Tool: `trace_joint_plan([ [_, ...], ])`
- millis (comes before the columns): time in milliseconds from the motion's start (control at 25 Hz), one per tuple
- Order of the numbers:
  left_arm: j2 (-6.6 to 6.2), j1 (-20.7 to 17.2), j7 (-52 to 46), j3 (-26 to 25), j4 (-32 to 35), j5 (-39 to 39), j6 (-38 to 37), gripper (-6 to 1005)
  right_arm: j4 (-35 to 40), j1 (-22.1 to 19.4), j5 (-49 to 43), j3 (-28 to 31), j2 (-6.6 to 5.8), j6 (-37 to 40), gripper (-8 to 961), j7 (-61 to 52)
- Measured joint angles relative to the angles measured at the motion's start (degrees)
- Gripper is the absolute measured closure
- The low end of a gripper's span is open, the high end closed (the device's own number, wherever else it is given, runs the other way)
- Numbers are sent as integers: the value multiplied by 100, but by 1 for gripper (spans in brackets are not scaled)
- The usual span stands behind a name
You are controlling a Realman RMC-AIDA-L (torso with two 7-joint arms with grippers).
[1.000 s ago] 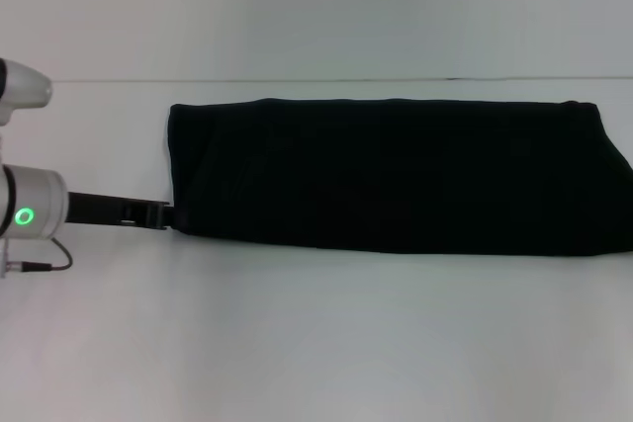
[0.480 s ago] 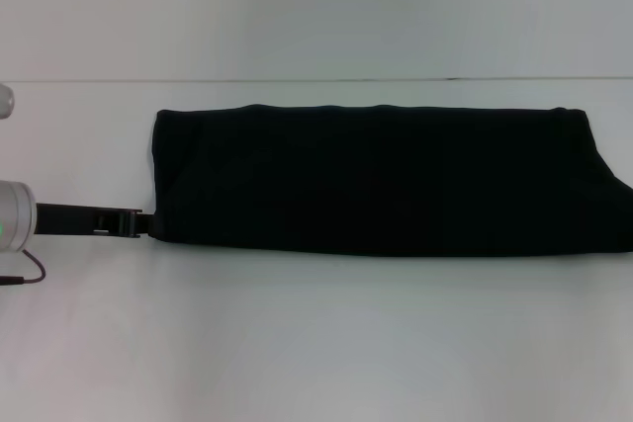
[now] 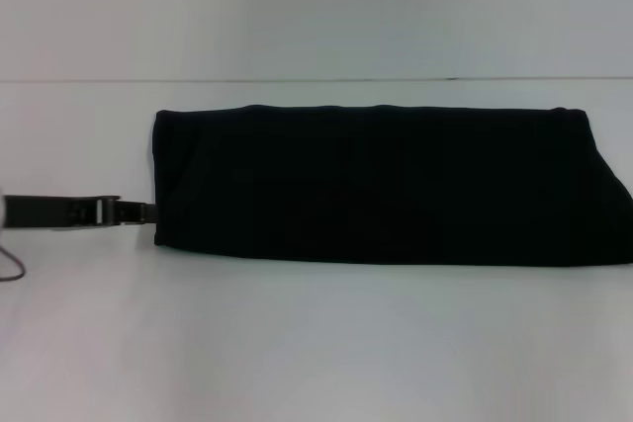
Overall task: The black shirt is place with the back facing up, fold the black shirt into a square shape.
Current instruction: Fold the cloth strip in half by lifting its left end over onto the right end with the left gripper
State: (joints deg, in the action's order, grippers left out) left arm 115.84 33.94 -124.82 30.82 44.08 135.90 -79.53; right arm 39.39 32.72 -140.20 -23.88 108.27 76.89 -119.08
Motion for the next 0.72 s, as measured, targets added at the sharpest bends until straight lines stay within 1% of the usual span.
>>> trace_joint_plan([
  [80, -18, -93, -141, -147, 116, 1, -260, 832, 259, -38, 11, 118, 39, 220, 779, 4],
  [200, -39, -201, -536, -269, 197, 1, -844, 759, 492, -57, 177, 280, 59, 614, 683, 74],
  [240, -40, -203, -722, -271, 172, 1, -1031, 735, 513, -51, 293, 284, 57, 726, 642, 126],
  [360, -47, -96, -1282, -196, -83, 1, -1247, 647, 465, 27, 503, 256, 55, 871, 518, 298],
  [520, -104, 209, -1965, -132, -655, 1, -1319, 491, 426, 278, 562, 240, 131, 897, 344, 552],
  [600, -143, 339, -2272, -128, -939, 3, -1190, 404, 398, 379, 577, 234, 150, 905, 256, 641],
  [720, -168, 396, -2672, -125, -1188, 7, -853, 259, 335, 485, 606, 234, 153, 904, 200, 788],
])
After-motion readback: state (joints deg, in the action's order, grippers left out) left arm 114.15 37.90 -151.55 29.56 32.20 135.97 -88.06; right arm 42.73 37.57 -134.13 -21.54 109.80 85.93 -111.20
